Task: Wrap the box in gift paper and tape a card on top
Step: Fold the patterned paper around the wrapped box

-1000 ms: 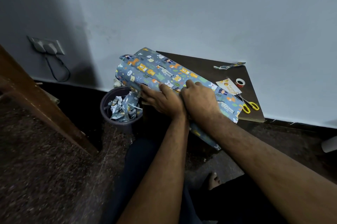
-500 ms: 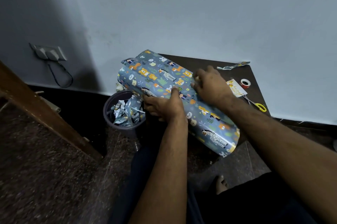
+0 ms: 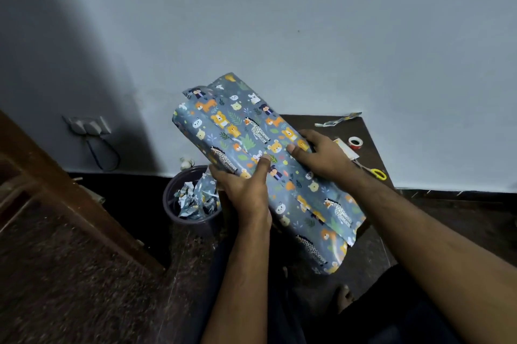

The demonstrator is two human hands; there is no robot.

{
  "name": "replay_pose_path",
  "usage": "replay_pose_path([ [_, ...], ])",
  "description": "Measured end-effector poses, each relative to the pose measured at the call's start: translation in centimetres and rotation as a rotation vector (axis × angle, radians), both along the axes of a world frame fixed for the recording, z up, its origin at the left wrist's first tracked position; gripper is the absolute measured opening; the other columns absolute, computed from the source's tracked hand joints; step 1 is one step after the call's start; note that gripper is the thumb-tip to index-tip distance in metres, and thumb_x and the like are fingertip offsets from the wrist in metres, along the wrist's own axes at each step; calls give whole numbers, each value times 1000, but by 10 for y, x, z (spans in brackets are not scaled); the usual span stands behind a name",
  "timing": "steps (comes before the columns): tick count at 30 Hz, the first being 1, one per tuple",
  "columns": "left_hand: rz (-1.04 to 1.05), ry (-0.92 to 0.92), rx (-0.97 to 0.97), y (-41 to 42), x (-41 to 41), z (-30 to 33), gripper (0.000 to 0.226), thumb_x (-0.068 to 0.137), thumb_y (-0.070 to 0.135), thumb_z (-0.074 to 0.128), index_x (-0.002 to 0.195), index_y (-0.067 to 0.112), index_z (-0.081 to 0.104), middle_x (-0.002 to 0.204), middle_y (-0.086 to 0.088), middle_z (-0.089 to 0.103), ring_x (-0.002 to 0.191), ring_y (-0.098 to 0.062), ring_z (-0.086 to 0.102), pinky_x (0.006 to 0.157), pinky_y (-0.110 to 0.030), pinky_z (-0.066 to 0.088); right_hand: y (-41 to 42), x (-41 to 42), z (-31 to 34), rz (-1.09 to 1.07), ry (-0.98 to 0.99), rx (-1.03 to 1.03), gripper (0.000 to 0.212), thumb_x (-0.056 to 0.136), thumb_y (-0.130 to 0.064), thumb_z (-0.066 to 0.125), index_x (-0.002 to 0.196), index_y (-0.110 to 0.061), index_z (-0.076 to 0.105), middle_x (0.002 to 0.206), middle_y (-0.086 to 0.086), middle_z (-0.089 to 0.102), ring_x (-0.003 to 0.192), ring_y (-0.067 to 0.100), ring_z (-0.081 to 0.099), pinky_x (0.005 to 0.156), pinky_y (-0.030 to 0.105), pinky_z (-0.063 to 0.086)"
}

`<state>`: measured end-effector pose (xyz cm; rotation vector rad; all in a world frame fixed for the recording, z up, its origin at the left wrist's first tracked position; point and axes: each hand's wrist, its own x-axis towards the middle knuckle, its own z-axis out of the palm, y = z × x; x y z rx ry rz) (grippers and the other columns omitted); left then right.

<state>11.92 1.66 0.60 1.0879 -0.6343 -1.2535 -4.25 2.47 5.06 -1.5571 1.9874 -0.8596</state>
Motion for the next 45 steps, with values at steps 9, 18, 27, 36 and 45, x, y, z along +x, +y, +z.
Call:
replay_pose_path([
  [9,-407,-90,-271,39,21,56,92,69,-9,87,143,20,39,131,-9,67,116,-29,68,92,-54,58,77,-17,44,-28,-152,-274,52,87,-38,78,130,-27,50,119,-7,66,104,14,68,91,48,56],
  [18,-487,-448,-507,47,39,104,92,62,-13,89,136,12,40,122,-4,68,109,-13,71,82,-22,57,121,-27,80,21,-113,-347,59,88,-16,78,136,-31,46,103,-18,68,92,-7,68,69,4,46],
  [27,-451,-568,-560,56,26,116,67,61,-4,91,123,-5,63,111,-3,72,98,-6,70,80,-11,53,138,-35,83,-55,-91,-453,41,83,-15,83,119,-17,62,108,2,70,83,-14,64,66,3,43],
  [36,-530,-493,-528,52,22,128,89,64,-3,92,137,17,46,119,9,72,109,-10,71,82,-20,56,144,-44,86,80,-108,-478,56,95,-29,71,143,-42,46,122,-30,63,114,0,62,93,18,49],
  [45,-685,-220,-81,40,25,163,44,92,42,70,129,19,66,113,-9,77,98,-30,75,82,-43,62,118,-54,106,267,-559,-229,60,100,-52,53,154,-34,36,144,0,58,130,16,58,103,30,49],
])
